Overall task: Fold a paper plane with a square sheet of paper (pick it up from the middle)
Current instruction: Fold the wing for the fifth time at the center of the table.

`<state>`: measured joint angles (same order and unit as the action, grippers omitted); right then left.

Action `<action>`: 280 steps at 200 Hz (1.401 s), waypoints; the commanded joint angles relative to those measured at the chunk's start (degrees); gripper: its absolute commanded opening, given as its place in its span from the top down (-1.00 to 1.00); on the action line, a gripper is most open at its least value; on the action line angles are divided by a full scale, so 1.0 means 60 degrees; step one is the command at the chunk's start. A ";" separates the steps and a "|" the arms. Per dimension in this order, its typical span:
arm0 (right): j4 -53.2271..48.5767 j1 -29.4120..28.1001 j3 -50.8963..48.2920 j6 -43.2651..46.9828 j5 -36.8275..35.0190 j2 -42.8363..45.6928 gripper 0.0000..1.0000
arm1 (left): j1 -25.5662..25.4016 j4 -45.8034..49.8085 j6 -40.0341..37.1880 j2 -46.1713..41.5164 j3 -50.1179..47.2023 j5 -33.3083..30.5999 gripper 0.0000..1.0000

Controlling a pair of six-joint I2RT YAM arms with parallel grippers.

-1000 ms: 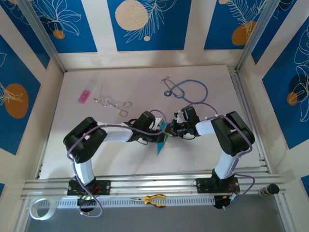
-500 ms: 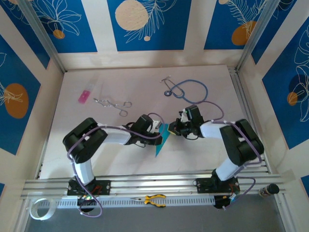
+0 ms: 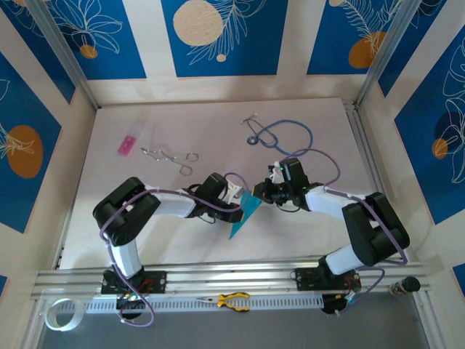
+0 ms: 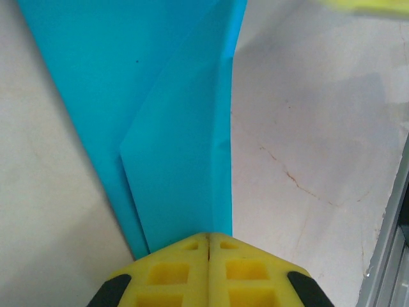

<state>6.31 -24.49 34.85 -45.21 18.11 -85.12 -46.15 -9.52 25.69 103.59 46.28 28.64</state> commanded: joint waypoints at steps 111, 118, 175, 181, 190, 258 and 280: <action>0.0051 0.0315 -0.0067 0.0329 -0.0704 -0.1671 0.87 | 0.0001 0.1865 -0.0139 0.0459 -0.0377 -0.0278 1.00; 0.0070 0.0452 -0.0033 0.0328 -0.0707 -0.1677 0.88 | -0.0006 0.1865 -0.0139 0.0452 -0.0389 -0.0277 1.00; 0.0543 0.1618 -0.0052 -0.0016 -0.0789 -0.1708 0.87 | 0.0001 0.1812 -0.0093 0.0459 -0.0448 -0.0306 1.00; 0.0586 0.1722 -0.0041 -0.0036 -0.0758 -0.1708 0.87 | -0.0006 0.1813 -0.0094 0.0459 -0.0434 -0.0318 1.00; 0.0583 0.1833 -0.0039 -0.0052 -0.0733 -0.1635 0.86 | 0.0001 0.1820 -0.0093 0.0459 -0.0419 -0.0330 1.00; 0.0163 0.1174 -0.0558 0.0056 -0.1340 0.0602 0.83 | 0.0001 0.1711 0.0062 0.0429 -0.0205 -0.0598 1.00; 0.0402 0.0600 -0.0838 -0.0130 -0.1260 0.0796 0.84 | -0.0010 0.1733 0.0083 0.0445 -0.0055 -0.0628 1.00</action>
<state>8.71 -17.69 31.99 -45.08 10.87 -81.38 -46.15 -8.45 25.63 103.59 46.87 28.45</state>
